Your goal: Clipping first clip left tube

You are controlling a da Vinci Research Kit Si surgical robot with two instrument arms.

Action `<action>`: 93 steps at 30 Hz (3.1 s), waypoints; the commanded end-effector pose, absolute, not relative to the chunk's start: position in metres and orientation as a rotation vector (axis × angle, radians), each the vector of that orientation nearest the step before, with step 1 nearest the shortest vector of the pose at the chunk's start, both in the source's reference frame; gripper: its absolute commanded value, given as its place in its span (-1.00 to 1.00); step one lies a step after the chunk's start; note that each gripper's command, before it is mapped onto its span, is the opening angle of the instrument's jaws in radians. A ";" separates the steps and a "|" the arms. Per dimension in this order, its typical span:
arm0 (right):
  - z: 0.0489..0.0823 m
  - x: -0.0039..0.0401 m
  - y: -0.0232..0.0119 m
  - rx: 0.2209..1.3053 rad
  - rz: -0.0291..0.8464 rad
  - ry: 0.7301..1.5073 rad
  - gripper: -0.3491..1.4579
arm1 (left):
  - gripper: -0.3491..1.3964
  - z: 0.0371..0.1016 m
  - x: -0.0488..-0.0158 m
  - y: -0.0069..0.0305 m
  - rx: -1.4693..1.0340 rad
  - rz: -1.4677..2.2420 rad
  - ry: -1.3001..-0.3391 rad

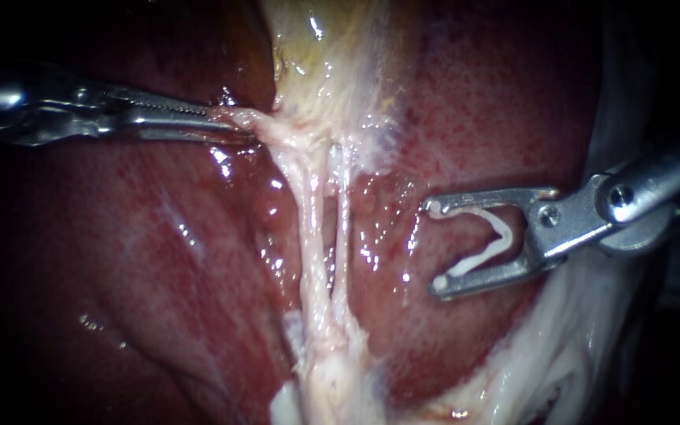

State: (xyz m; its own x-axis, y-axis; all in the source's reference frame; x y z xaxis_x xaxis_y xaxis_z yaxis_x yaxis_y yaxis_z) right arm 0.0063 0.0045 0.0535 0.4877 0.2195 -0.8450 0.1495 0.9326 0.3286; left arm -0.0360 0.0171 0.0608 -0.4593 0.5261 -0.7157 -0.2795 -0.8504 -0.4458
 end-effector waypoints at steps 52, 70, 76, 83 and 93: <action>0.0579 0.0182 0.0006 0.636 0.229 1.191 -0.07 | -1.00 0.0504 -0.0318 0.0212 -1.297 2.287 -0.314; 0.0631 0.0188 -0.0001 0.669 0.246 1.176 -0.07 | -1.00 0.0506 -0.0318 0.0210 -1.297 2.288 -0.312; 0.0629 0.0198 -0.0002 0.687 0.250 1.208 -0.07 | -1.00 0.0506 -0.0318 0.0210 -1.297 2.288 -0.312; 0.0626 0.0219 -0.0007 0.763 0.219 1.240 -0.08 | -1.00 0.0506 -0.0319 0.0210 -1.297 2.288 -0.311; 0.0609 0.0240 -0.0017 0.784 0.221 1.276 -0.08 | -1.00 0.0507 -0.0320 0.0210 -1.296 2.288 -0.310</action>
State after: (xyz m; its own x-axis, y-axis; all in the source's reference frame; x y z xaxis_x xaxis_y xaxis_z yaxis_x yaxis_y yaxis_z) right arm 0.0241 -0.0019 0.0607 0.3063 0.5597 -0.7700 0.2664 0.7262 0.6338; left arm -0.0320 0.0210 0.0507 -0.4293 0.5174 -0.7403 -0.3017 -0.8547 -0.4224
